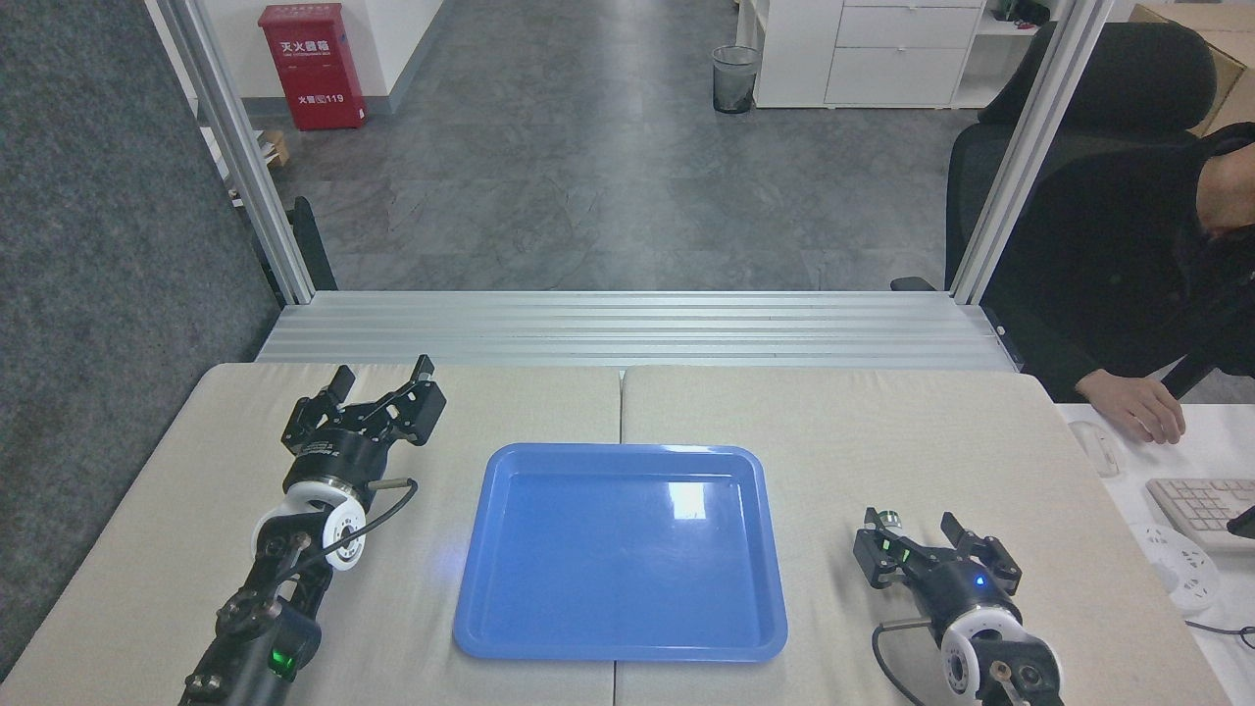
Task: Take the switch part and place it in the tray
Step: 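Lower the right gripper onto the switch part and close on it, then lift the switch part and carry it with the right gripper over the tray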
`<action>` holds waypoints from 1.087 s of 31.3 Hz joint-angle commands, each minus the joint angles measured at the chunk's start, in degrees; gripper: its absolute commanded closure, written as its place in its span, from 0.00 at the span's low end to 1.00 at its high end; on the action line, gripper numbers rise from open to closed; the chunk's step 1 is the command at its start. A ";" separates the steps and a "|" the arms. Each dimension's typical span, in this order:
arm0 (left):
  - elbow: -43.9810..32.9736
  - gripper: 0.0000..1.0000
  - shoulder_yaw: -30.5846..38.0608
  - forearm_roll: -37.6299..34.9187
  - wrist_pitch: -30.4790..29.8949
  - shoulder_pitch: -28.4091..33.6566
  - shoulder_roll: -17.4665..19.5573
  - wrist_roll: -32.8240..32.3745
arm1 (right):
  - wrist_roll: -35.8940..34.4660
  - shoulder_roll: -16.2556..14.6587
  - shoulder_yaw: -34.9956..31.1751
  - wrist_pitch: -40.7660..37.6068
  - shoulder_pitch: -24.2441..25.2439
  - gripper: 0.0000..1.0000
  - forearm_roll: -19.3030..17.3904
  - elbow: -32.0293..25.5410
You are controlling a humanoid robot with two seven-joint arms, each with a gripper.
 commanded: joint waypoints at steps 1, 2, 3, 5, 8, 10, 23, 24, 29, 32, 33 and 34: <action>0.00 0.00 0.00 0.00 0.01 0.00 0.00 0.03 | -0.06 0.66 1.20 1.00 2.04 0.06 0.15 -0.92; 0.00 0.00 0.00 0.00 0.01 0.00 0.00 0.03 | 0.03 0.66 1.20 1.00 2.04 0.07 0.15 -0.74; 0.00 0.00 0.00 0.00 0.01 0.00 0.00 0.03 | 0.03 0.75 1.20 1.27 2.04 0.07 0.15 -0.48; 0.00 0.00 0.00 0.00 0.01 0.00 0.00 0.03 | 0.03 0.75 1.20 1.97 2.04 0.08 0.15 0.05; 0.00 0.00 0.00 0.00 0.01 0.00 0.00 0.03 | 0.03 0.75 1.29 2.32 1.77 0.10 0.07 1.27; 0.00 0.00 0.00 0.00 0.01 0.00 0.00 0.03 | 0.03 1.10 1.29 2.32 1.51 0.11 0.15 1.98; 0.00 0.00 0.00 0.00 0.01 0.00 0.00 0.03 | 1.52 1.80 2.17 2.06 0.63 0.38 0.07 5.06; 0.00 0.00 0.00 0.00 0.01 0.00 0.00 0.03 | 1.96 1.80 2.17 2.15 0.54 0.48 0.06 5.06; 0.00 0.00 0.00 0.00 0.01 0.00 0.00 0.03 | 2.31 1.80 1.47 2.24 0.28 0.80 -0.28 4.97; 0.00 0.00 0.00 0.00 0.01 0.00 0.00 0.03 | 2.31 1.80 1.12 2.24 0.02 0.94 -0.46 4.71; 0.00 0.00 0.00 0.00 0.01 0.00 0.00 0.03 | 2.23 1.80 1.03 2.32 -0.60 0.96 -0.55 4.53; 0.00 0.00 0.00 0.00 0.01 0.00 0.00 0.03 | 2.22 1.89 0.94 2.24 -1.65 0.98 -0.64 4.18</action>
